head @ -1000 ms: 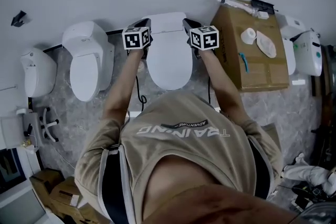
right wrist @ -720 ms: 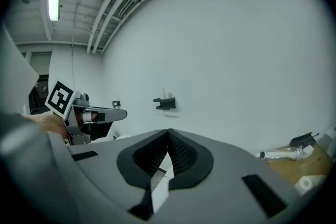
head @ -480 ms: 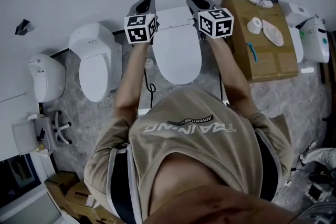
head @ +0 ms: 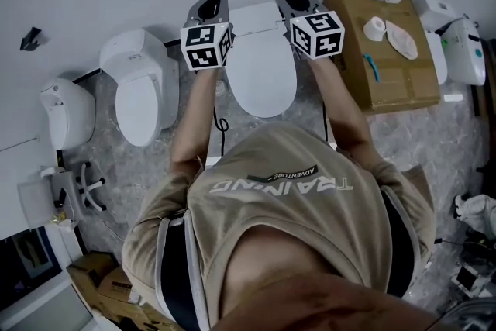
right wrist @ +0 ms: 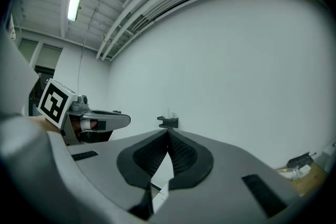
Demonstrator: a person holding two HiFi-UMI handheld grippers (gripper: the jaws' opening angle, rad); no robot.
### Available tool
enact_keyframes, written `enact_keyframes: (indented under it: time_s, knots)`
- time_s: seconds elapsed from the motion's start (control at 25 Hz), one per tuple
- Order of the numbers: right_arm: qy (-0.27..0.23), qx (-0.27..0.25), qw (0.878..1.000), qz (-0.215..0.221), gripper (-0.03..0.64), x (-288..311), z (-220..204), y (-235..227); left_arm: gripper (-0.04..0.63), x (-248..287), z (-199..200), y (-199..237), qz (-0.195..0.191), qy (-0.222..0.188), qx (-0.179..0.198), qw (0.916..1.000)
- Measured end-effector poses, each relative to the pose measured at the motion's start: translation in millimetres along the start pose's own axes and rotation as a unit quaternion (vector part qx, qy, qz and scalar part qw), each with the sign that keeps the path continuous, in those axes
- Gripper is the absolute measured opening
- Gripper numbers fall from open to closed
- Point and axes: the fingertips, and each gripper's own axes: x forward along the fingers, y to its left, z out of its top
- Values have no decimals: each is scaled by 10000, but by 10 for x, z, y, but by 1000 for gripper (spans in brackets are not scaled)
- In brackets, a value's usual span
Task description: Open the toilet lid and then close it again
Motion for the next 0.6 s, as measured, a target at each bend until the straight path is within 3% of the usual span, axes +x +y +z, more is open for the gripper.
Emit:
enact_keyframes:
  time_s: [0.28, 0.6]
  knots:
    - [84, -35, 9999, 105, 11, -32, -41, 90, 3, -2, -162, -23, -39, 205, -54, 9998]
    - [110, -103, 9998, 103, 11, -38, -11, 131, 3, -64, -81, -52, -112, 193, 181, 9996]
